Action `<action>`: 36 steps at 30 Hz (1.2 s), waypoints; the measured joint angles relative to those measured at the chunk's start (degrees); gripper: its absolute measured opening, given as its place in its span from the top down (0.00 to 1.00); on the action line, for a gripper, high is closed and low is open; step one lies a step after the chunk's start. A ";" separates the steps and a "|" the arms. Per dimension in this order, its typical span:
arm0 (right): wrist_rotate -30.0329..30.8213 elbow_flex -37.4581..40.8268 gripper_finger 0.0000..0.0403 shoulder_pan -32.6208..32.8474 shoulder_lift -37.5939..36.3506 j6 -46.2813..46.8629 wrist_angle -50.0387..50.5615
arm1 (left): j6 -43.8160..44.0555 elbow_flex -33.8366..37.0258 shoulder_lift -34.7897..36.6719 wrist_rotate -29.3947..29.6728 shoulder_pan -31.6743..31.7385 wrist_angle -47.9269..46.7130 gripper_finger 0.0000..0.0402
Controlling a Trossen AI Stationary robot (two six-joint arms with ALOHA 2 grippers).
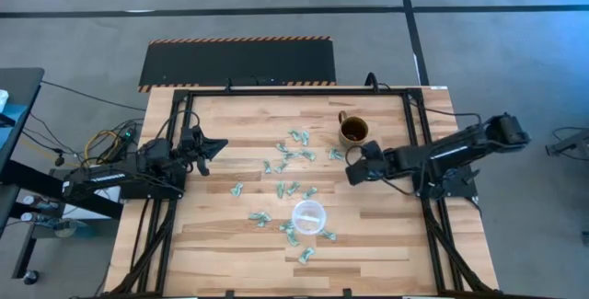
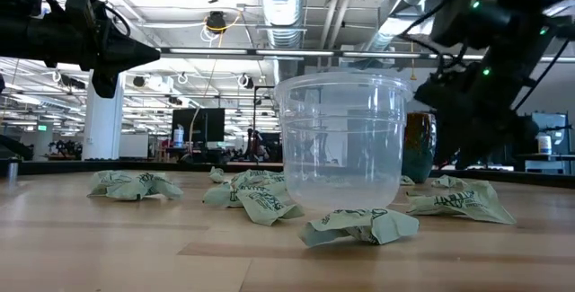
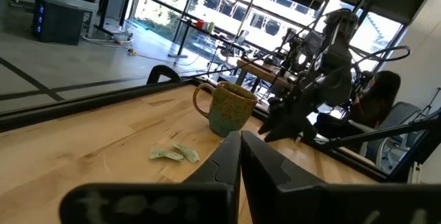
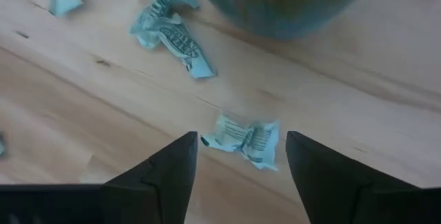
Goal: Pick and place Stevia / Truvia into bins
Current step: Put the green stevia packet into the transparent container
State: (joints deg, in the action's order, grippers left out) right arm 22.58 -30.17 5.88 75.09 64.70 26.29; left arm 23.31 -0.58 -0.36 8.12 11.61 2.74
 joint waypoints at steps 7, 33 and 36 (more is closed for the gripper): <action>-0.69 -0.07 0.49 -0.86 6.83 -0.36 -4.00 | 0.00 0.00 0.00 0.00 0.00 -0.01 1.00; 1.33 -4.53 0.96 12.77 -4.55 -2.70 -6.86 | -1.51 0.00 0.00 0.00 0.00 -0.02 1.00; 0.71 -8.54 0.98 15.43 -6.75 -11.92 -11.15 | -3.38 0.00 0.00 0.00 0.00 -0.02 1.00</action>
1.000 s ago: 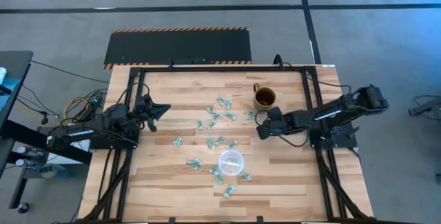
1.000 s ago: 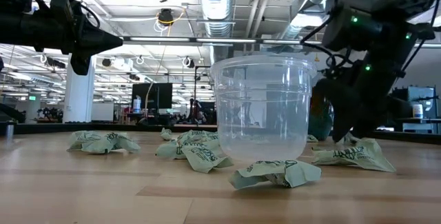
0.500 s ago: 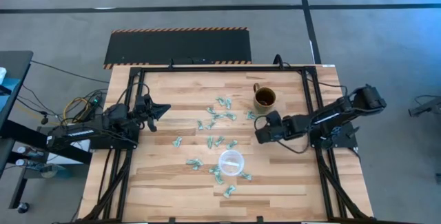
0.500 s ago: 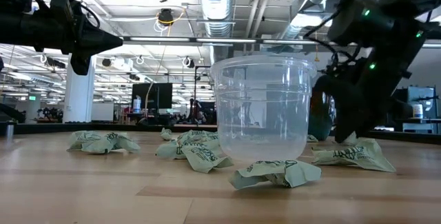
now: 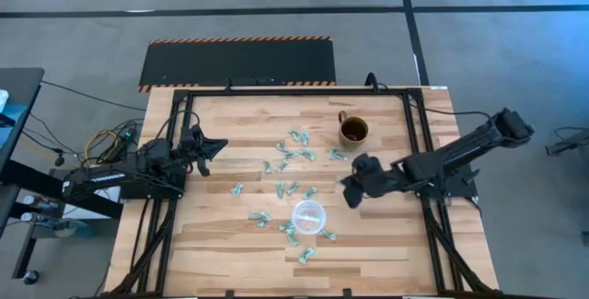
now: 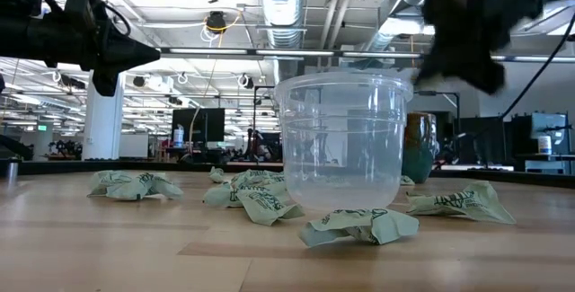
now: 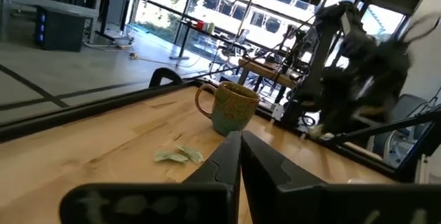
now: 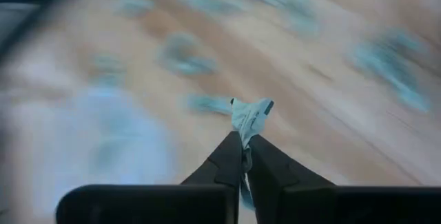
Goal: Pick and place Stevia / Truvia into bins
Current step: Put the green stevia packet into the transparent container
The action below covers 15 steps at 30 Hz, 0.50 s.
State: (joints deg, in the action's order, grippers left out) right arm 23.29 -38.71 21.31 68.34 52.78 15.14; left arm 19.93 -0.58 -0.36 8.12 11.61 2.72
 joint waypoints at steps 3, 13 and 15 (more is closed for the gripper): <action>-1.66 -4.51 0.99 1.86 -0.65 -7.85 -3.28 | -3.13 0.00 0.00 0.00 0.00 0.00 1.00; -9.48 -14.70 0.99 2.68 9.21 -16.03 -2.34 | -17.20 0.00 0.00 0.00 -0.01 0.09 1.00; -11.15 -15.82 0.99 2.70 11.88 -17.38 -2.08 | -17.30 0.00 0.00 0.00 -0.01 0.07 1.00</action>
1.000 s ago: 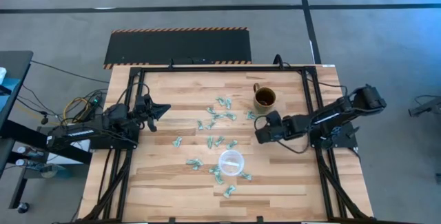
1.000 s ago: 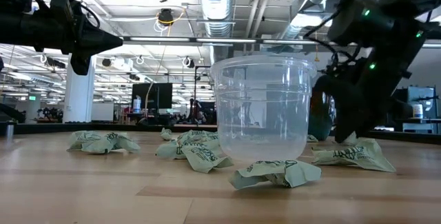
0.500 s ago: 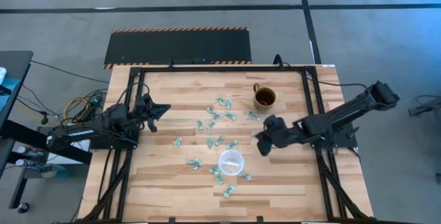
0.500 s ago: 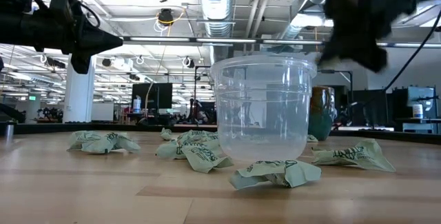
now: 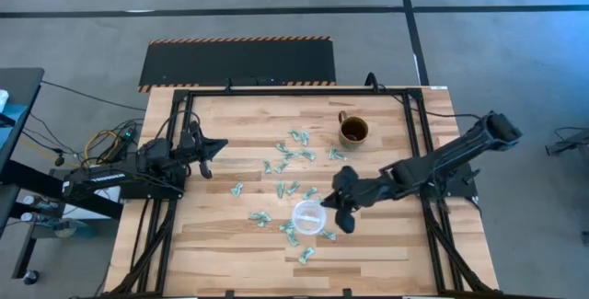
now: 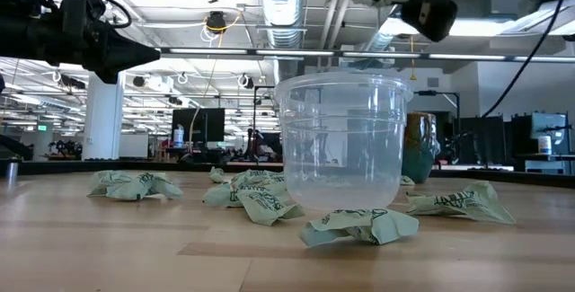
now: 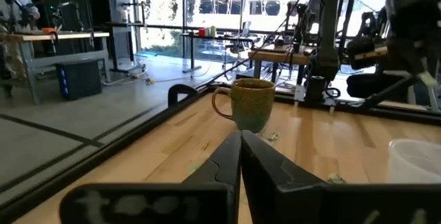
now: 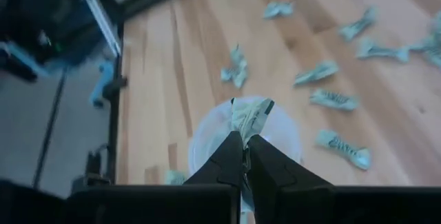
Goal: Pick and place Stevia / Truvia into bins
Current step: Put the green stevia packet into the transparent container
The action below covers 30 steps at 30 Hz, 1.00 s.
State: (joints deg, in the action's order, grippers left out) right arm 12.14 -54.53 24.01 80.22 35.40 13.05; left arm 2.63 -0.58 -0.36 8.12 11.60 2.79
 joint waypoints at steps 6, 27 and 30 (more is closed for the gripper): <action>-4.98 -3.61 0.95 -0.02 7.80 -2.89 -0.13 | 0.02 0.00 -0.02 0.00 0.00 0.04 1.00; 1.43 -5.87 0.77 -2.42 7.88 0.69 8.44 | 0.07 0.00 -0.01 0.00 0.02 0.07 1.00; 8.74 -5.87 0.77 -2.45 5.58 3.37 14.30 | 0.07 0.00 0.00 0.00 0.00 0.07 1.00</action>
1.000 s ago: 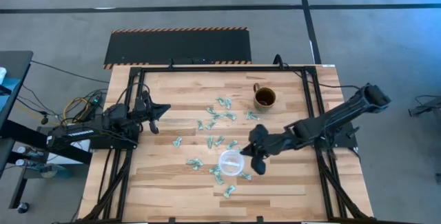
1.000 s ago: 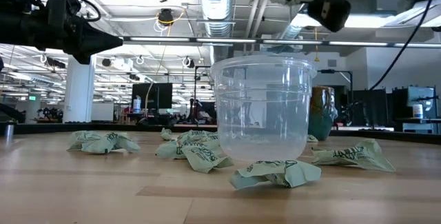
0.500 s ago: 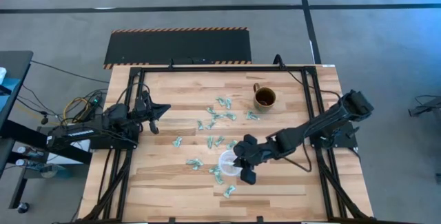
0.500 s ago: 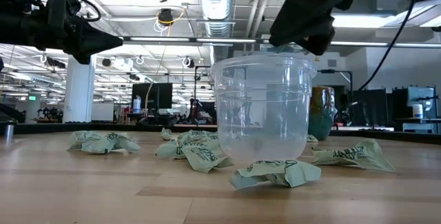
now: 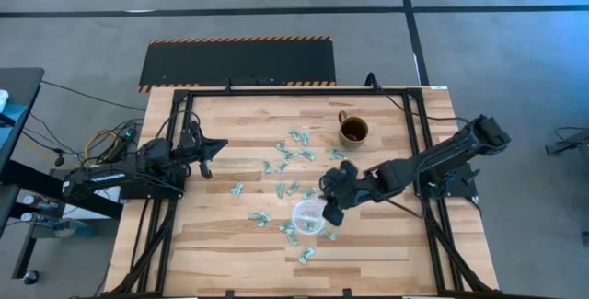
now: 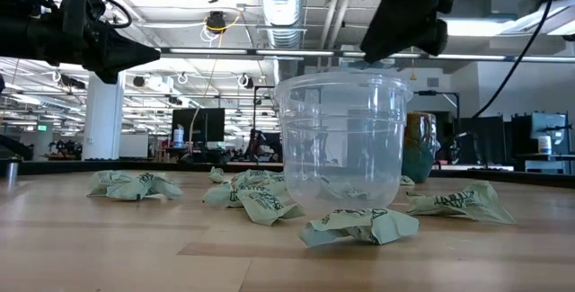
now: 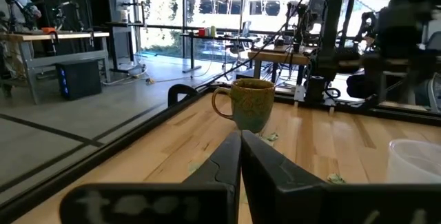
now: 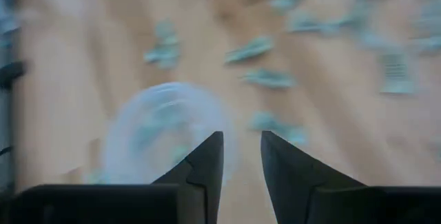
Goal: Pick and place Stevia / Truvia into bins
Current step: Put the green stevia packet into the transparent container
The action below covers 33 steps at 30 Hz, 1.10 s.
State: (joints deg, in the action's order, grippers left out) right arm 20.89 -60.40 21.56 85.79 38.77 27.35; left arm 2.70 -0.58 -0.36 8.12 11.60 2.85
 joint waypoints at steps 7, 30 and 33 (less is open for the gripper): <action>16.08 3.81 0.77 1.09 -4.64 14.14 17.49 | 0.04 0.00 -0.02 0.00 0.00 0.02 1.00; 26.78 20.50 0.77 -4.50 8.75 46.89 -9.57 | 7.63 0.00 -0.02 -0.17 0.00 0.11 1.00; 25.40 18.25 0.77 -6.91 11.41 45.13 -9.66 | 7.65 0.00 0.00 -0.17 0.02 0.11 1.00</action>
State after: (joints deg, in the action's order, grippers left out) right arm 46.29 -42.15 14.65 97.20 83.90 17.69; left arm 10.35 -0.58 -0.36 7.94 11.62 2.96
